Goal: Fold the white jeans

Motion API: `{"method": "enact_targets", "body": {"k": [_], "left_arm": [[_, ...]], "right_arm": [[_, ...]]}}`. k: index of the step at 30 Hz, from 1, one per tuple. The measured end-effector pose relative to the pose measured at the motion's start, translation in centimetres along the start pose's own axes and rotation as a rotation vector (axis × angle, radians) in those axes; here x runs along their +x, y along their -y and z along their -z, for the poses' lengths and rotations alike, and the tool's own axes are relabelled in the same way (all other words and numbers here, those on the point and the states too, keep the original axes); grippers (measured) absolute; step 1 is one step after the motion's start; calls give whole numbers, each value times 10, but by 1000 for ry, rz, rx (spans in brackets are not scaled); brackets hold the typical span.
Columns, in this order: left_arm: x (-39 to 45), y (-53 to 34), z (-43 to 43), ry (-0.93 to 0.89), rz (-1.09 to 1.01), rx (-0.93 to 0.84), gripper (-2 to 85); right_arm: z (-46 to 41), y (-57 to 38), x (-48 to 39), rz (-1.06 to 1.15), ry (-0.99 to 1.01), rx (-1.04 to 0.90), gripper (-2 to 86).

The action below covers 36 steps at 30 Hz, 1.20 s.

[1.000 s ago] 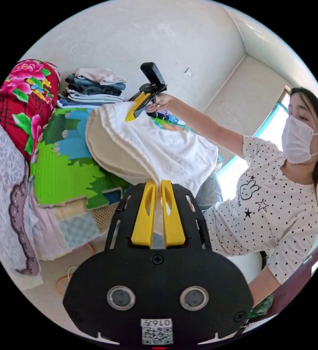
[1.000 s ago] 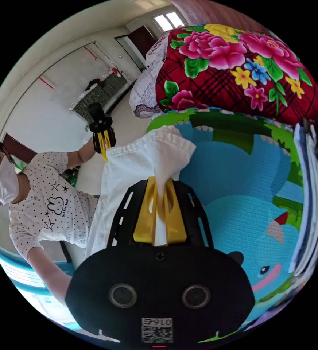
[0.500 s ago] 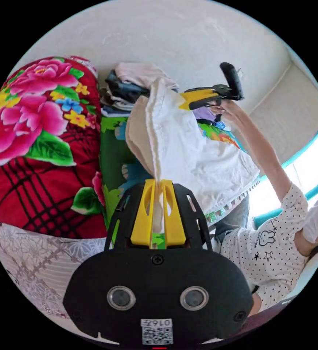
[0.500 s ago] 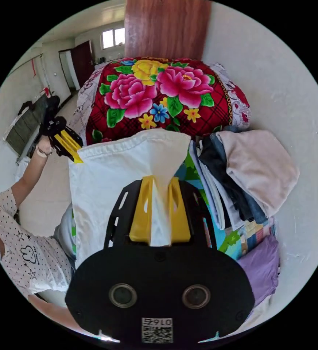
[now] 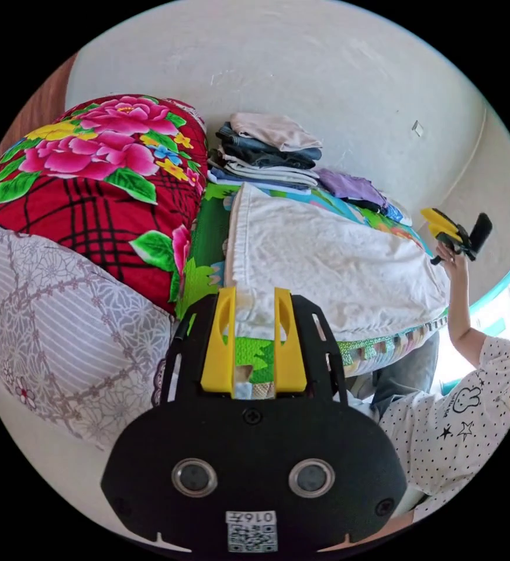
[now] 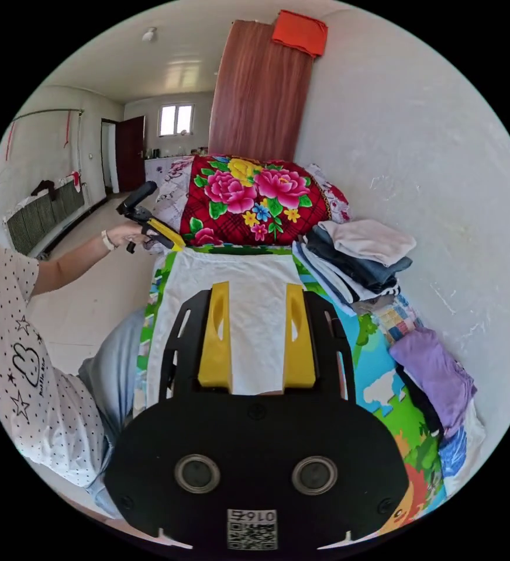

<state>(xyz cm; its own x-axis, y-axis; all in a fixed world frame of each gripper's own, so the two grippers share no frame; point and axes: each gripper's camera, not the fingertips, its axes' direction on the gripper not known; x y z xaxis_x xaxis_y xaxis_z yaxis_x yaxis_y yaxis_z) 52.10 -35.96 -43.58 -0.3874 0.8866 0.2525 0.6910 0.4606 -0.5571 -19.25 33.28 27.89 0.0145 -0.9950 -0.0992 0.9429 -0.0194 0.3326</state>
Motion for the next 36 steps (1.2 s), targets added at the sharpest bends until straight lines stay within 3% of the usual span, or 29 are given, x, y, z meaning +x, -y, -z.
{"method": "enact_targets", "body": {"k": [3,10,15,22,31,36], "left_arm": [[-6,9,-18,73,36,-106,94],[-2,-3,-17,211,-47,-51,90],[-45,6,8,87,135,-46,114],[-36,28,51,104,101,59,66],[-50,66,6,200,33,-195,62],[-55,86,10,237,17,-191,64]], "right_arm": [[57,-78,-40,-123,-312,53,49],[158,-227,-103,-379,-426,-38,91],[238,-329,-139,-584,-539,15,88],[322,-408,-177,-651,-731,71,80],[357,-480,-212,-646,-824,42,79],[371,-524,-223,-668,-841,16,80]]}}
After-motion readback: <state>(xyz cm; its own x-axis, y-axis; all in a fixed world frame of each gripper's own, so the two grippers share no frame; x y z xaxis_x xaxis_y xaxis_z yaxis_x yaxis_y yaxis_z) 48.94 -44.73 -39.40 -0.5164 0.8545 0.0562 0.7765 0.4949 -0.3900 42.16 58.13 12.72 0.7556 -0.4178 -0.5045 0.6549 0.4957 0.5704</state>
